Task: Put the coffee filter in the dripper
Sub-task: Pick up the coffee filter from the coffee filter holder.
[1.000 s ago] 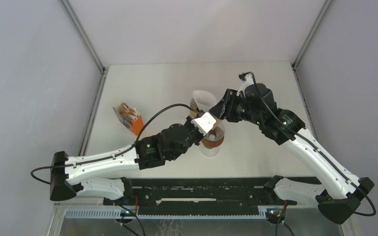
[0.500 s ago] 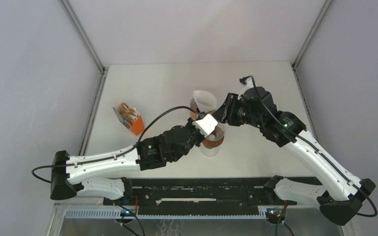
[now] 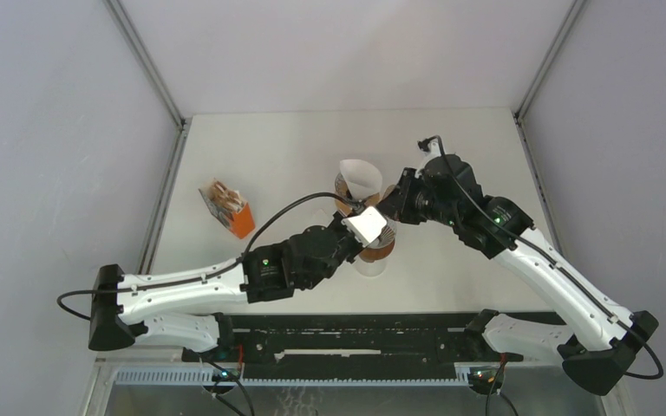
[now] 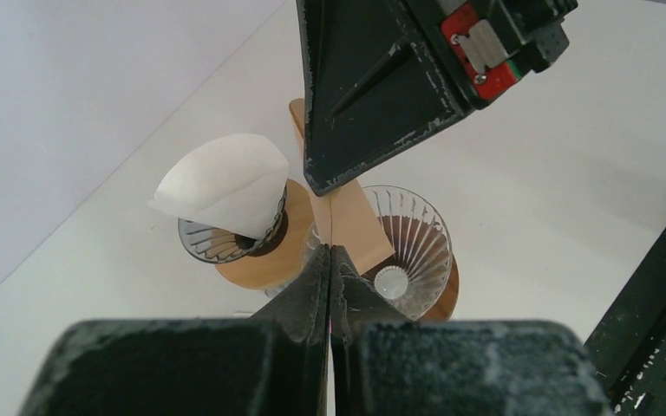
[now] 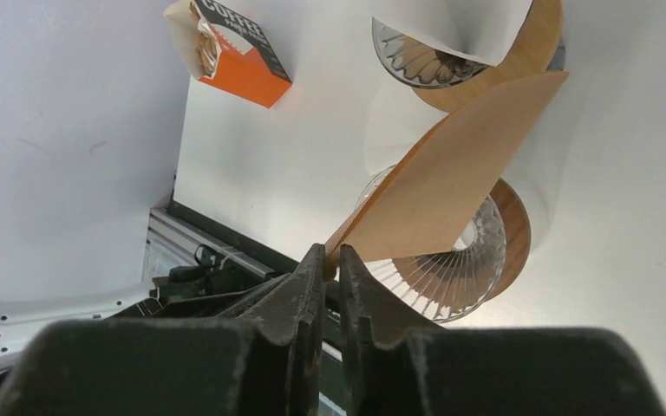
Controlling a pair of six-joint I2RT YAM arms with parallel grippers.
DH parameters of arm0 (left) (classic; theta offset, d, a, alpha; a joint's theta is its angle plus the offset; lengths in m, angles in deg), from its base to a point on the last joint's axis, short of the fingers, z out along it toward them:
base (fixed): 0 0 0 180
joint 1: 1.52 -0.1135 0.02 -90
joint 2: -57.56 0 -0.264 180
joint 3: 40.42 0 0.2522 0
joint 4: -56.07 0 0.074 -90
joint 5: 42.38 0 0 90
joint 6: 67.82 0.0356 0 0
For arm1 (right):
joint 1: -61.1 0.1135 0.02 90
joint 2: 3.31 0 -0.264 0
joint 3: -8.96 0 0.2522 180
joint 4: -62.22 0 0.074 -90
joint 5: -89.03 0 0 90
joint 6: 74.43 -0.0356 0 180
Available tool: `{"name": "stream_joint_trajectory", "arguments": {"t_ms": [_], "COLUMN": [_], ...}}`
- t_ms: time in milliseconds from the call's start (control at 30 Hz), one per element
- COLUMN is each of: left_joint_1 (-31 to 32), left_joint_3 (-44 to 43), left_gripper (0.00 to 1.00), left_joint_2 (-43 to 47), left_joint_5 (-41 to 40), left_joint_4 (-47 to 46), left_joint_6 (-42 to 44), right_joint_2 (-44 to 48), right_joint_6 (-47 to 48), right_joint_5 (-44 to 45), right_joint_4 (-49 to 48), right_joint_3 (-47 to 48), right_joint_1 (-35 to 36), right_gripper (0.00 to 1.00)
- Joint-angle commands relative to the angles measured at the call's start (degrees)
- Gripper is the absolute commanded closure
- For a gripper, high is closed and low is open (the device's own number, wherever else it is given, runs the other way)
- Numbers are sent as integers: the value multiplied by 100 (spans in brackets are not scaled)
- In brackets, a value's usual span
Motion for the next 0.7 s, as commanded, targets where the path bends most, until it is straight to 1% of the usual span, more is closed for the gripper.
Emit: {"name": "stream_joint_trajectory", "arguments": {"t_ms": [0, 133, 267, 300, 367, 400, 433, 533, 667], "left_joint_1": [67, 101, 131, 133, 129, 129, 129, 120, -25], "left_joint_3": [-317, -303, -281, -280, -261, -244, -214, -43, 322], "left_gripper": [100, 100, 99, 95, 85, 77, 72, 62, 52], "left_joint_2": [68, 65, 55, 55, 75, 97, 134, 313, 734], "left_joint_5": [-48, -1, 8, 16, 25, 32, 36, 4, 122], "left_joint_4": [-176, -178, -176, -176, -175, -173, -185, -244, -405], "left_joint_6": [-19, -108, -213, -257, -371, -438, -508, -711, -1111], "right_joint_2": [144, 224, 271, 292, 316, 325, 343, 414, 533], "right_joint_6": [31, 139, 274, 318, 473, 554, 668, 1043, 1816], "right_joint_5": [14, -35, -208, -265, -390, -452, -564, -767, -1067], "right_joint_4": [-229, -229, -305, -349, -435, -477, -524, -593, -567], "right_joint_3": [-5, -5, -164, -188, -226, -250, -278, -312, -324], "right_joint_1": [30, 13, 3, -1, -13, -19, -34, -86, -218], "right_gripper": [87, 100, 100, 100, 100, 100, 100, 100, 100]}}
